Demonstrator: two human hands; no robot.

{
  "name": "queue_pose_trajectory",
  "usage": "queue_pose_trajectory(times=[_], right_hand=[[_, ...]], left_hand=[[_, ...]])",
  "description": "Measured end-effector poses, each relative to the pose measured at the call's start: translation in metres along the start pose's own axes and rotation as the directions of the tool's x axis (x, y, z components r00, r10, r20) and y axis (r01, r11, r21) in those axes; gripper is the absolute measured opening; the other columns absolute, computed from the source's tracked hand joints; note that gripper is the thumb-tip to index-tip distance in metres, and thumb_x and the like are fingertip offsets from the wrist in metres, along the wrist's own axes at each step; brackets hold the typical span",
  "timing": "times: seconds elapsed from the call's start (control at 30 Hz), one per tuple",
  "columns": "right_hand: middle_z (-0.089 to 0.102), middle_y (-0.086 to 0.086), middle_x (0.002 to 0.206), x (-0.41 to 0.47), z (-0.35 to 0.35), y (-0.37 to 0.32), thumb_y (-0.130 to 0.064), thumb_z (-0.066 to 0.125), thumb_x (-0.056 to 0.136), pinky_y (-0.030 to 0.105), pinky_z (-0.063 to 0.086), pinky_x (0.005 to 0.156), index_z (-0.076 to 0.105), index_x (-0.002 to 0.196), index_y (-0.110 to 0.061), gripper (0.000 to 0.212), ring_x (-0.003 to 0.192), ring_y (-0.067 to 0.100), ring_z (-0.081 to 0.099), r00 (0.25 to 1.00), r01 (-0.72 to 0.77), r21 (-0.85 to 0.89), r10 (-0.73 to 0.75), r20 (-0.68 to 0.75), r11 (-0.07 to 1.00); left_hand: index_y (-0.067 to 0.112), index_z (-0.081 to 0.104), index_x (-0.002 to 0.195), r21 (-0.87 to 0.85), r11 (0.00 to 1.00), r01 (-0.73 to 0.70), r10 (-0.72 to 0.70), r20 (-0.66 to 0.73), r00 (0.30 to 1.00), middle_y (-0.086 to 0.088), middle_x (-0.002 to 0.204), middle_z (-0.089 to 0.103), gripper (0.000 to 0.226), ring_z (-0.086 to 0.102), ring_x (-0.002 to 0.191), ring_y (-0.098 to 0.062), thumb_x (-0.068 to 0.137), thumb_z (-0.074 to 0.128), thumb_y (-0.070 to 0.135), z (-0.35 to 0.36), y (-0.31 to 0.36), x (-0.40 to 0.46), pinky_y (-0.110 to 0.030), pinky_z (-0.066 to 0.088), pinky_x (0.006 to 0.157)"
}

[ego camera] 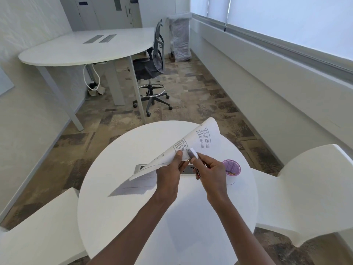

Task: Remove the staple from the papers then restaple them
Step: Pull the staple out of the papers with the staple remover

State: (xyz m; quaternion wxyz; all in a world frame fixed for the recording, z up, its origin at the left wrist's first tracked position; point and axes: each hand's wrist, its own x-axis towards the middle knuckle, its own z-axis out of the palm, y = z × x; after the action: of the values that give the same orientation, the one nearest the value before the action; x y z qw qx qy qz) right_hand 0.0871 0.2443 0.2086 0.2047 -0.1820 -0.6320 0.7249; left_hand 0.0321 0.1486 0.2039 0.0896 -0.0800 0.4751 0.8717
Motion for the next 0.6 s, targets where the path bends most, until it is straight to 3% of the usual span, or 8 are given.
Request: queue_pose_trajectory(times=[0.1, 0.23, 0.33, 0.4, 0.5, 0.6], right_hand=[[0.064, -0.013, 0.061, -0.0007, -0.0019, 0.0009, -0.026, 0.069, 0.083, 0.032, 0.04, 0.055, 0.079, 0.098, -0.037, 0.022, 0.058, 0.011, 0.045, 0.998, 0.067, -0.112, -0.069, -0.015, 0.991], [0.076, -0.008, 0.08, -0.0044, -0.0009, -0.001, -0.023, 0.072, 0.085, 0.039, 0.055, 0.071, 0.075, 0.094, -0.048, 0.027, 0.075, 0.016, 0.067, 0.988, 0.14, -0.19, -0.149, -0.033, 0.972], [0.071, -0.014, 0.085, -0.0045, -0.0022, 0.0031, -0.017, 0.072, 0.086, 0.021, 0.053, 0.07, 0.076, 0.11, -0.031, 0.029, 0.084, 0.005, 0.066, 0.973, 0.2, -0.31, -0.224, -0.047, 0.93], [0.068, -0.009, 0.093, -0.0038, -0.0023, 0.0051, -0.012, 0.072, 0.086, 0.012, 0.048, 0.072, 0.073, 0.116, -0.023, 0.033, 0.089, 0.0, 0.064, 0.966, 0.224, -0.381, -0.256, -0.033, 0.897], [0.067, 0.0, 0.102, -0.0051, 0.0004, 0.006, -0.006, 0.071, 0.086, 0.02, 0.051, 0.081, 0.072, 0.119, -0.02, 0.036, 0.097, 0.01, 0.062, 0.959, 0.253, -0.43, -0.282, -0.005, 0.867], [0.066, 0.001, 0.101, -0.0066, 0.0039, 0.0087, -0.002, 0.069, 0.086, 0.019, 0.048, 0.081, 0.072, 0.119, -0.019, 0.037, 0.098, 0.015, 0.059, 0.938, 0.31, -0.497, -0.347, 0.02, 0.811]], left_hand=[[0.006, 0.06, 0.131, 0.016, 1.0, -0.012, 0.012, 0.014, 1.0, -0.009, 0.126, 0.07, 0.039, 0.07, 0.109, -0.023, 0.093, 0.066, 0.008, 0.001, -0.0026, -0.0017, -0.026, 0.059, 0.076], [0.005, 0.064, 0.128, 0.016, 1.0, 0.008, -0.008, -0.012, 1.0, -0.01, 0.123, 0.071, 0.038, 0.074, 0.1, -0.021, 0.091, 0.069, 0.009, 0.0026, -0.0047, -0.0046, -0.025, 0.06, 0.072], [0.01, 0.064, 0.128, -0.004, 1.0, 0.015, -0.015, -0.018, 1.0, -0.008, 0.122, 0.072, 0.04, 0.073, 0.102, -0.022, 0.089, 0.071, 0.012, 0.0019, -0.0055, -0.0048, -0.028, 0.06, 0.072], [0.016, 0.064, 0.127, 0.005, 1.0, -0.001, 0.001, -0.03, 1.0, -0.004, 0.12, 0.073, 0.04, 0.073, 0.103, -0.023, 0.088, 0.072, 0.017, 0.0007, -0.0066, -0.0052, -0.032, 0.061, 0.075], [0.028, 0.07, 0.11, 0.05, 0.999, -0.021, 0.024, -0.063, 0.998, 0.005, 0.107, 0.077, 0.025, 0.075, 0.097, -0.019, 0.087, 0.073, 0.02, -0.0002, -0.0076, -0.007, -0.038, 0.061, 0.08], [0.025, 0.071, 0.1, 0.068, 0.998, -0.005, 0.01, -0.081, 0.997, 0.001, 0.1, 0.079, 0.014, 0.076, 0.092, -0.022, 0.088, 0.072, 0.016, -0.0004, -0.0076, -0.0074, -0.04, 0.061, 0.082]])
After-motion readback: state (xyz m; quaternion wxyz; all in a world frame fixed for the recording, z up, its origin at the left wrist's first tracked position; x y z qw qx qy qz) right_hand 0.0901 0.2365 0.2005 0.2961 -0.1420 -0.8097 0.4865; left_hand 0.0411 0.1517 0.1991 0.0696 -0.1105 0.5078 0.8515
